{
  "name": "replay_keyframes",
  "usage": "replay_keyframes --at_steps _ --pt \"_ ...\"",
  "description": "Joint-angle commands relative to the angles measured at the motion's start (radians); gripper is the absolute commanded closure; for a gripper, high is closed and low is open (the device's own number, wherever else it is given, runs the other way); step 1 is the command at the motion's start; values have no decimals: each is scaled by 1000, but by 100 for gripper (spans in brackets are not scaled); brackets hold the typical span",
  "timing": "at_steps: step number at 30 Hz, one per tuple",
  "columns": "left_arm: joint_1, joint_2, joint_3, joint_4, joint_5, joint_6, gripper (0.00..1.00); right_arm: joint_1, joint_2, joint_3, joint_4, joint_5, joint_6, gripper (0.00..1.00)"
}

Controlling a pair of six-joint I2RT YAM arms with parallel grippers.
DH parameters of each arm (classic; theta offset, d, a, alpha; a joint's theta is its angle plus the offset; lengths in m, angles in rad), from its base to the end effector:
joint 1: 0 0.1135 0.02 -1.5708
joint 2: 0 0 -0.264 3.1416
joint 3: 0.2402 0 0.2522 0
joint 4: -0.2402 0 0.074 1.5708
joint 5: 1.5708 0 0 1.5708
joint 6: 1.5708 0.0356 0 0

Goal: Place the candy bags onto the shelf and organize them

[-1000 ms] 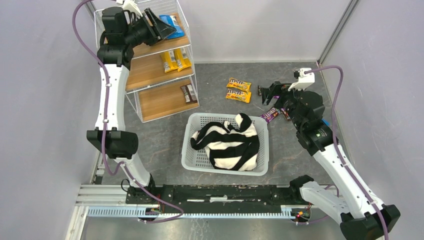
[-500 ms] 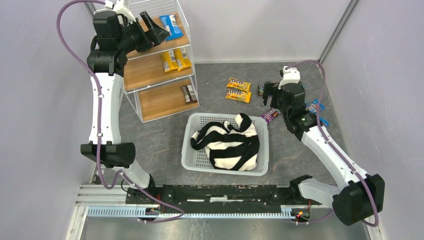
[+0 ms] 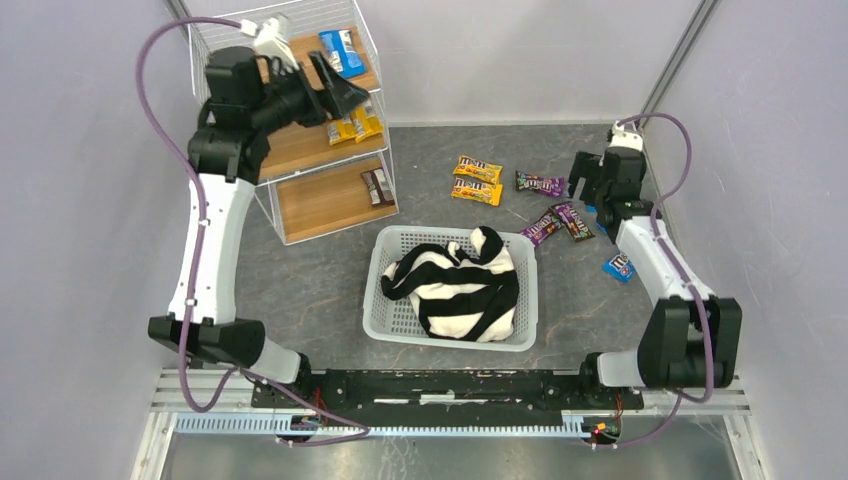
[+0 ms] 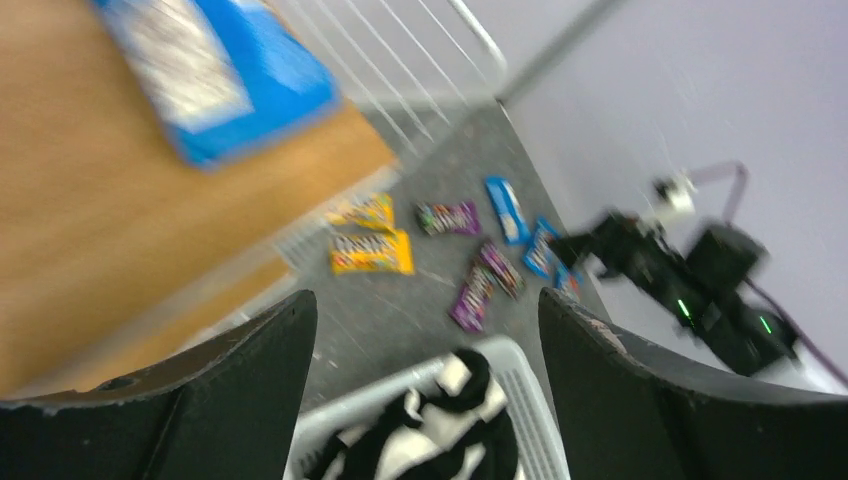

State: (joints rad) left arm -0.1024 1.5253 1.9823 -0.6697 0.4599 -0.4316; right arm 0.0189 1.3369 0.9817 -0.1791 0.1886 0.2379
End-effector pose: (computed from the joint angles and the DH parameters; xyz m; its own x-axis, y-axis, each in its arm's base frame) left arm 0.3016 -0.0469 0.5168 -0.4096 -0.3347 -0.8486 0.3874 0.7784 -0.4940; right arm 0.3032 -0.0009 0.2859 -0.4612 0.2228 -0.8589 0.2587 0.9597 0.1100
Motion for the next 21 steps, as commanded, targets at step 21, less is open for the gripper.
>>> replay_keyframes --at_steps 21 --pt "-225 -435 -718 152 141 101 0 -165 790 644 -183 -7 -297 11"
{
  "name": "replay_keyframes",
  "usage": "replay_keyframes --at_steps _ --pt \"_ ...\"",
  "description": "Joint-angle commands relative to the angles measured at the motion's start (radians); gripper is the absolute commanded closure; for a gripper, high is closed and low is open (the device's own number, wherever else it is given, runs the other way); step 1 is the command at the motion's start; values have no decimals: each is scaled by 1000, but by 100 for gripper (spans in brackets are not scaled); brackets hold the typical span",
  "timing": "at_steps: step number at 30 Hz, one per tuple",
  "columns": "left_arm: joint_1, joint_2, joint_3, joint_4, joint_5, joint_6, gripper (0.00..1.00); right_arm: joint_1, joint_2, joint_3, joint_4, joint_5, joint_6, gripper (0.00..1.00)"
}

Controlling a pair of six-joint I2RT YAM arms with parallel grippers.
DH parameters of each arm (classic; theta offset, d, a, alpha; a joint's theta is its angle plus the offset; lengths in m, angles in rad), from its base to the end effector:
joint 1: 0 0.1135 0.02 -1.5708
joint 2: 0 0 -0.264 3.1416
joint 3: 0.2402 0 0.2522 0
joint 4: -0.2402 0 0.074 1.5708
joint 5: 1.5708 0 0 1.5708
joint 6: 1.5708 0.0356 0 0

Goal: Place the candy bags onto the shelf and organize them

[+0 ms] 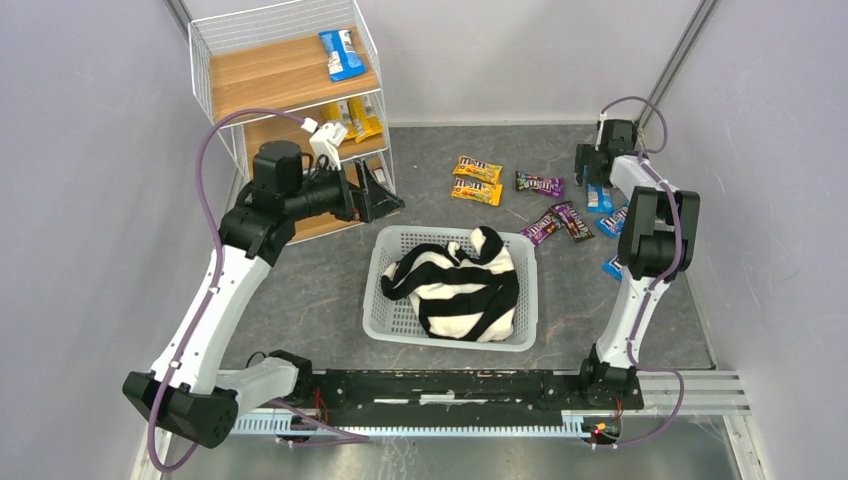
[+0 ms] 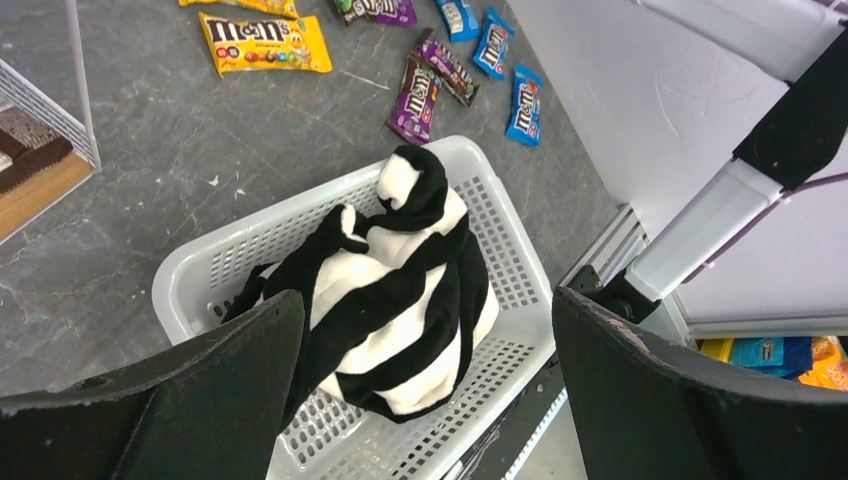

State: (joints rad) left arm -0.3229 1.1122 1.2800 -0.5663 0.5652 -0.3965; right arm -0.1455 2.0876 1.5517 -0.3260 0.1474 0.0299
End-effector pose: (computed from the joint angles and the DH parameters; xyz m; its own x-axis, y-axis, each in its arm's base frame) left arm 0.2126 -0.0912 0.4099 -0.6237 -0.1352 -0.7699 0.5369 0.6418 -0.5476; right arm 0.4571 -0.0723 0.1866 -0.7436 0.1389 -0.6540 0.2604 0.9611 -0.0920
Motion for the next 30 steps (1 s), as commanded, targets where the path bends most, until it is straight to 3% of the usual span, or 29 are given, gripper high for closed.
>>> replay_keyframes --at_steps 1,8,16,30 --pt "-5 -22 -19 54 37 61 0 0 52 77 -38 39 -99 11" --pt "-9 -6 -31 102 62 16 0 -2 110 84 -45 39 -108 17" --pt "-24 -7 -37 109 47 -14 0 -17 107 44 -6 -44 -45 36" --pt "-64 2 -66 144 26 -91 0 -47 -102 -232 189 -228 154 49"
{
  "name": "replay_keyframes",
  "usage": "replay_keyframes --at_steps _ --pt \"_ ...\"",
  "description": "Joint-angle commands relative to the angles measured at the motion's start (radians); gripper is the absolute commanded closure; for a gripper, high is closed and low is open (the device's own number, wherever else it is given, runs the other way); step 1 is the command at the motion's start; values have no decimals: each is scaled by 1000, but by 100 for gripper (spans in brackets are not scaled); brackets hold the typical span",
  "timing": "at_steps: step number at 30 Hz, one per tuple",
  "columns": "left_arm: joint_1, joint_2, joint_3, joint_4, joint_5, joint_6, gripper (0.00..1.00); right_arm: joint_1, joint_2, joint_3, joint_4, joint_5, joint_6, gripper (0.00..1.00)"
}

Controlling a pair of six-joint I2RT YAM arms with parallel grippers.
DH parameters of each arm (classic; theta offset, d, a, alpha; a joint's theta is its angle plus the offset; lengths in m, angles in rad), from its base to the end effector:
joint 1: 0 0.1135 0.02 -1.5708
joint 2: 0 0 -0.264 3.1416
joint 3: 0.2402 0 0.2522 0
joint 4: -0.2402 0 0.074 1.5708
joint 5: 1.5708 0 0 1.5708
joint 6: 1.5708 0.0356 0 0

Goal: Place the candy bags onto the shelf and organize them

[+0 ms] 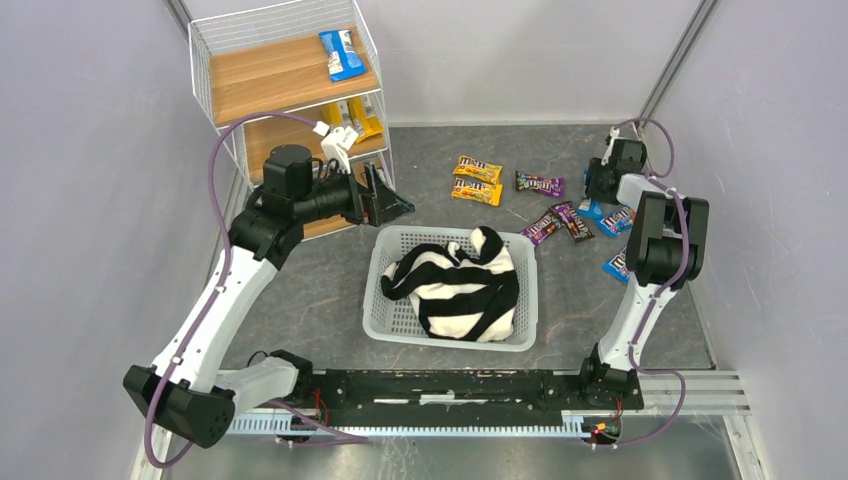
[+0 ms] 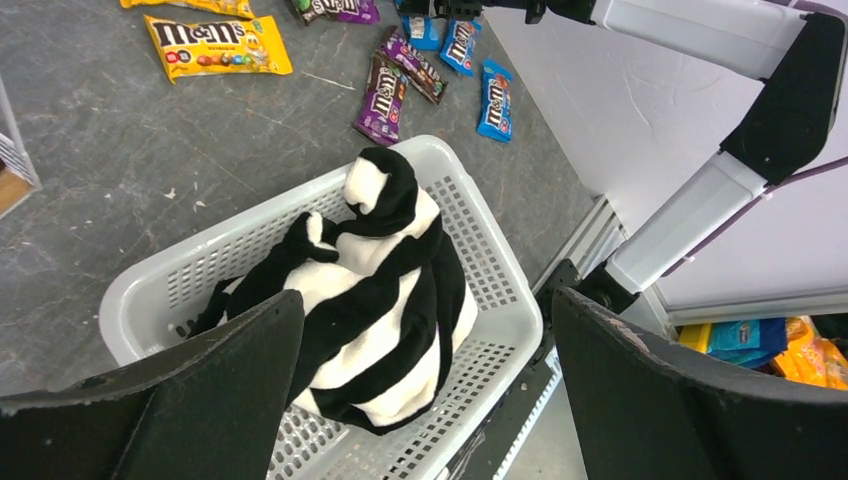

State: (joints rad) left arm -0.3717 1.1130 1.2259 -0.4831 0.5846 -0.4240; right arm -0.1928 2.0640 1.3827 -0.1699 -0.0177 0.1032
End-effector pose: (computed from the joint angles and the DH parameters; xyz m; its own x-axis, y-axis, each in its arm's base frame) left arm 0.2133 -0.1042 0.4000 -0.6291 -0.1230 -0.7676 0.5743 0.5919 -0.5655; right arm 0.4372 -0.0847 0.1559 -0.7156 0.2447 -0.6542 0.2552 0.9635 0.0811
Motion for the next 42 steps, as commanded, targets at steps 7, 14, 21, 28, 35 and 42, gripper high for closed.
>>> replay_keyframes --at_steps 7,14,21,28,35,42 --pt "-60 8 -38 121 -12 -136 0 0 -227 -202 116 -160 176 52" --pt "-154 65 -49 223 -51 -220 0 0 -418 -360 185 -215 260 53" --pt "-268 170 2 261 -159 -231 2 49 -615 -541 318 -391 429 54" --pt "-435 309 105 262 -352 -188 10 242 -807 -589 366 -388 545 54" --pt "-529 407 170 239 -529 -160 18 387 -916 -620 447 -371 660 53" --pt "-551 452 198 252 -564 -181 25 434 -952 -632 470 -351 690 53"
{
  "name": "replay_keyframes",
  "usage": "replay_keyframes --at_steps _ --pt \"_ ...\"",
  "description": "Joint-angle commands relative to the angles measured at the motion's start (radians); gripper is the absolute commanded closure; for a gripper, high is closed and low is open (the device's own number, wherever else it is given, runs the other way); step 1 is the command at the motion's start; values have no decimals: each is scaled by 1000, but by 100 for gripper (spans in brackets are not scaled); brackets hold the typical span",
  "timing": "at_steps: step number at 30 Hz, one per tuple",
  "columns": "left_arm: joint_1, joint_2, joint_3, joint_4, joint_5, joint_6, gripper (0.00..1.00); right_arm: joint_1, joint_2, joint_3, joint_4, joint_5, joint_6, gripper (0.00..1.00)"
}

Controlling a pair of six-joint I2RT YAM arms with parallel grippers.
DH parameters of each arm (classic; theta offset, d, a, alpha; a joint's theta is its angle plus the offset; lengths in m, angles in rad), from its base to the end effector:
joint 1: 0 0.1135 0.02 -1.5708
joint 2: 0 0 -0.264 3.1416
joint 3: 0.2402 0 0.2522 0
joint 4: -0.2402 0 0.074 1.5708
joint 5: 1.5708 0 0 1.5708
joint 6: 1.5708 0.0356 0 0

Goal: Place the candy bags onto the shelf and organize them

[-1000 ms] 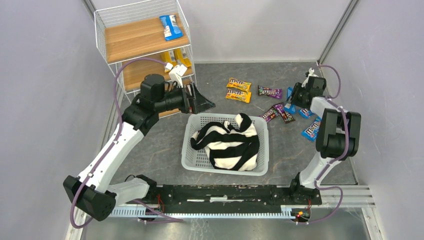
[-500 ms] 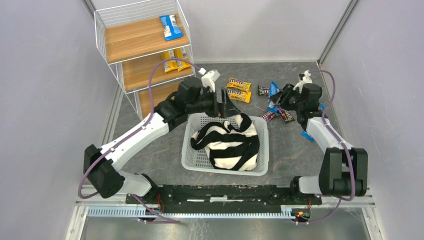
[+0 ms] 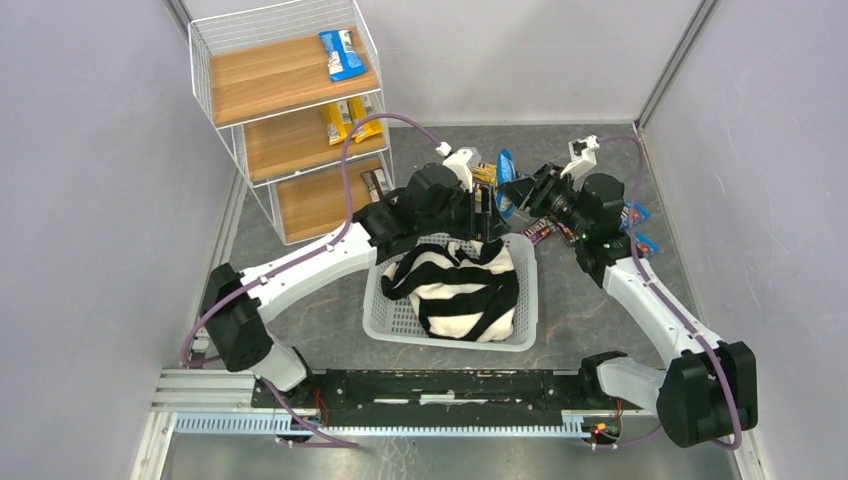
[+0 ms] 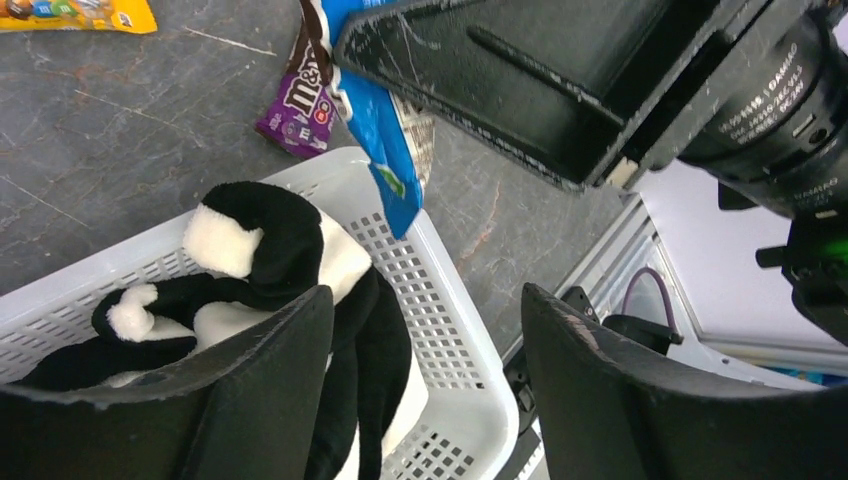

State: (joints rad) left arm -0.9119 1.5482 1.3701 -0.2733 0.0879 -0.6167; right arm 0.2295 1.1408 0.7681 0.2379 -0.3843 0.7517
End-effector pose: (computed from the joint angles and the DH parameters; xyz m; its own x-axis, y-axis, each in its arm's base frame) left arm 0.2205 -0.2899 0.3453 -0.7014 -0.0352 -0.7119 0.5275 0.6461 -0.5517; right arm 0.2560 0.0735 0.3058 -0.4867 0.5364 -0.6895 -0.3290 0.6186 0.7135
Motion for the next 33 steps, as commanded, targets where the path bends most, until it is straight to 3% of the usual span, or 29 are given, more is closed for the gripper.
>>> replay_keyframes --at_steps 1,15,20,27,30,33 --pt "-12 20 55 43 -76 9 27 15 -30 -19 64 14 46 53" --pt "-15 133 184 -21 -149 35 60 30 -62 -50 87 16 67 53" --pt "-15 140 211 -50 -169 48 83 31 -67 -53 87 16 57 52" --pt "-13 72 182 -107 -184 94 97 30 -67 -7 16 44 -60 34" --pt "-9 14 159 -155 -188 137 98 31 -85 44 -59 95 -143 23" --pt "-1 -49 166 -221 -178 197 98 30 -123 78 -103 164 -216 18"
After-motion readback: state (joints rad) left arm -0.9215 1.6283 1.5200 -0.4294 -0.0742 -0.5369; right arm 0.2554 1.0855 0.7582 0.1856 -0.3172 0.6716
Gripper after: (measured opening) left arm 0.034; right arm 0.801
